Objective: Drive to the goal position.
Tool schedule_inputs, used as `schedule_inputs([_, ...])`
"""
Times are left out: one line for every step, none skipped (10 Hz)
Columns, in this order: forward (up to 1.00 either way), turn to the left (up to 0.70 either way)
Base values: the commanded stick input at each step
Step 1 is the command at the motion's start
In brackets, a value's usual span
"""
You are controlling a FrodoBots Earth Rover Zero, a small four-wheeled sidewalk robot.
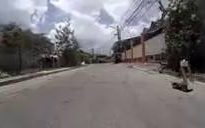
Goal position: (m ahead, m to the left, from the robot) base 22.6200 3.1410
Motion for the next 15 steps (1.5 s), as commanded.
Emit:
schedule_inputs([1.0, -0.4])
schedule_inputs([1.0, -0.4])
schedule_inputs([1.0, -0.4])
schedule_inputs([1.0, -0.21])
schedule_inputs([1.0, 0.0])
schedule_inputs([1.0, 0.0])
schedule_inputs([1.0, 0.0])
schedule_inputs([1.0, 0.0])
schedule_inputs([1.0, 0.0])
schedule_inputs([1.0, 0.0])
schedule_inputs([1.0, 0.0])
schedule_inputs([1.0, 0.0])
schedule_inputs([1.0, 0.0])
schedule_inputs([1.0, 0.0])
schedule_inputs([1.0, 0.0])
